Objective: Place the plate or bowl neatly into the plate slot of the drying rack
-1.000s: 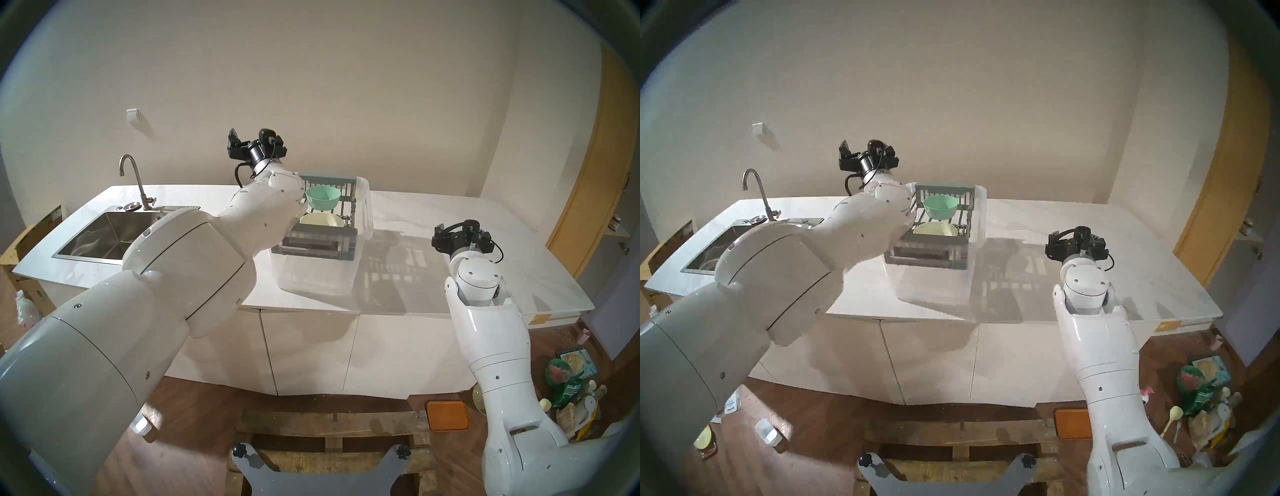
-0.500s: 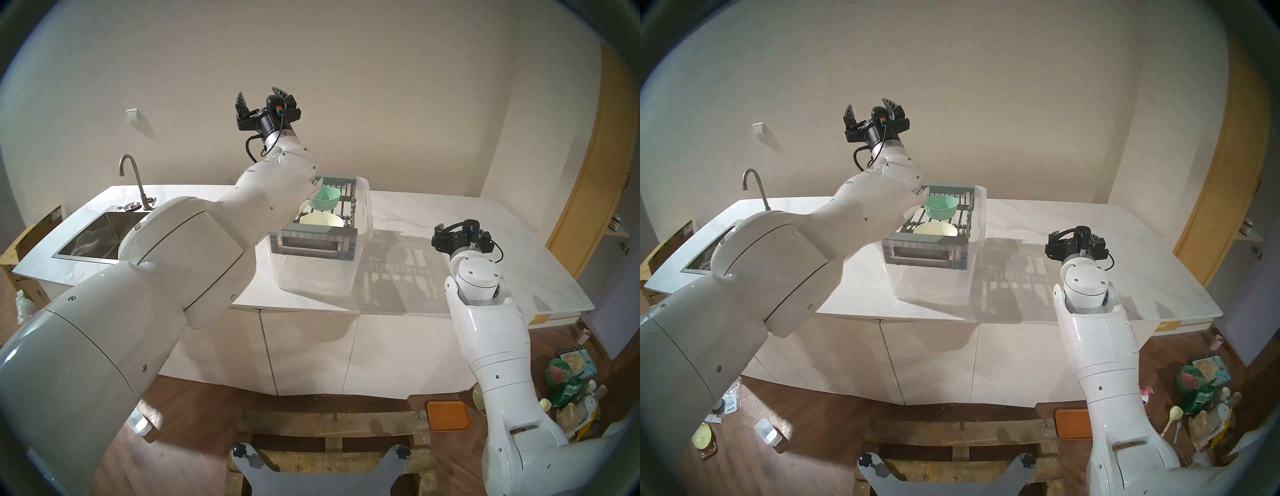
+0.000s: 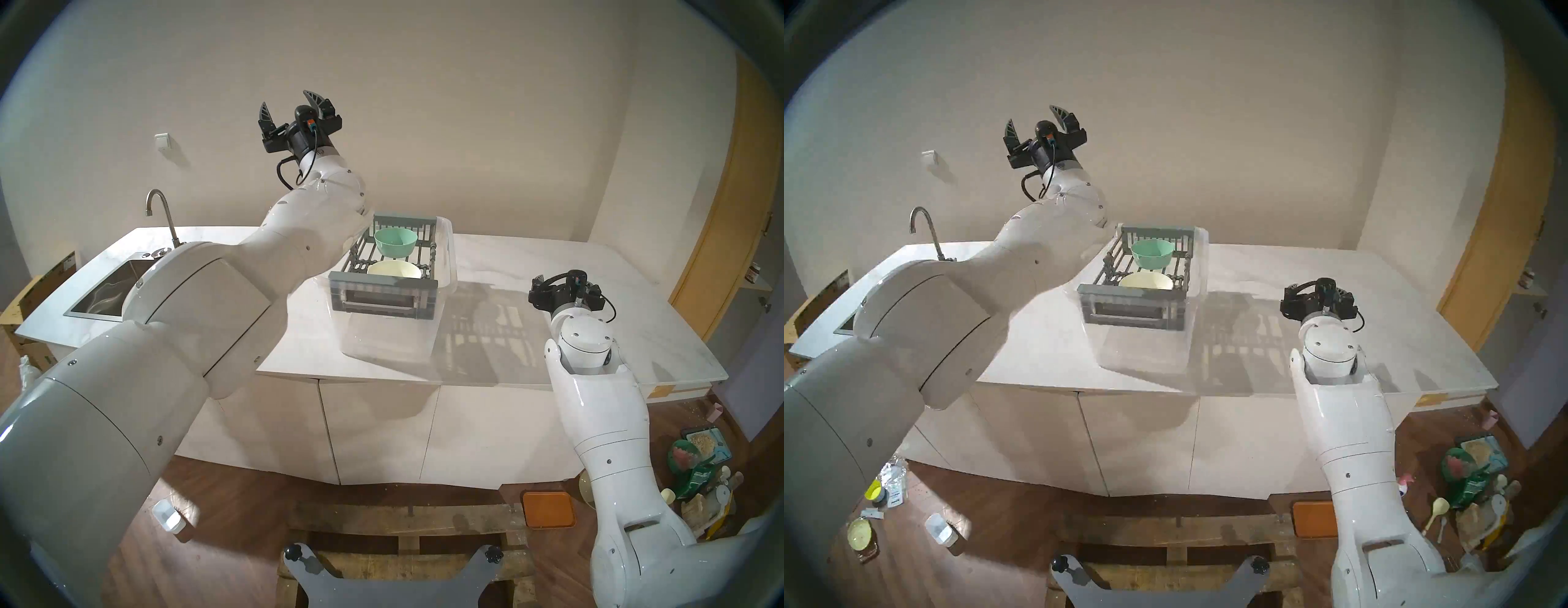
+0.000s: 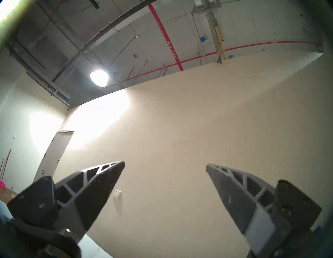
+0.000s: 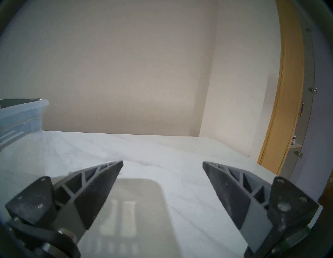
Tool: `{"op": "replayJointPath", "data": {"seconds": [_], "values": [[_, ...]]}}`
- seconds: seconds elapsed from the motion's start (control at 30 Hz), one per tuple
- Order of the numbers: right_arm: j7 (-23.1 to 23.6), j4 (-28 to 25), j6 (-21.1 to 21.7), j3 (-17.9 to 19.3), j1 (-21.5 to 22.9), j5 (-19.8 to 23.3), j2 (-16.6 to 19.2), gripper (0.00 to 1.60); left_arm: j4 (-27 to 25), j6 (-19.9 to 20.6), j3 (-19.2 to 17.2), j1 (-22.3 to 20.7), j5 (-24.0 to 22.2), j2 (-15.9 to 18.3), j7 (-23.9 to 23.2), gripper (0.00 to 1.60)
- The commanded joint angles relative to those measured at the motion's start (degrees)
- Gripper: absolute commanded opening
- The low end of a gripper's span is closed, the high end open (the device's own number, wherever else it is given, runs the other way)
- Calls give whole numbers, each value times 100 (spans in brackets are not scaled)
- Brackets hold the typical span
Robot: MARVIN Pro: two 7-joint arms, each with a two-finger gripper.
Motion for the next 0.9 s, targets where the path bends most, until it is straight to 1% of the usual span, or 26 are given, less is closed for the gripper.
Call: {"op": "replayJointPath", "data": {"seconds": [0.0, 0.13, 0.33, 0.5, 0.53, 0.73, 0.87], "values": [[-2, -121, -43, 4, 124, -7, 10, 160, -301, -166, -38, -143, 52, 230, 5, 160], [1, -110, -43, 4, 128, -7, 9, 160, -408, -219, -73, -79, 53, 467, 50, 160], [6, -95, -44, 5, 134, -8, 10, 160, -536, -292, -135, 56, 46, 961, 126, 160], [12, -85, -44, 3, 142, -8, 9, 160, -710, -357, -149, 276, 38, 1386, 163, 160], [12, -85, -44, 3, 142, -8, 9, 160, -710, -357, -149, 276, 38, 1386, 163, 160], [18, -70, -45, 4, 152, -8, 10, 160, -1066, -495, -79, 602, 53, 1809, 127, 160], [19, -69, -46, 4, 155, -8, 10, 160, -1235, -547, -50, 718, 62, 1869, 111, 160]]}}
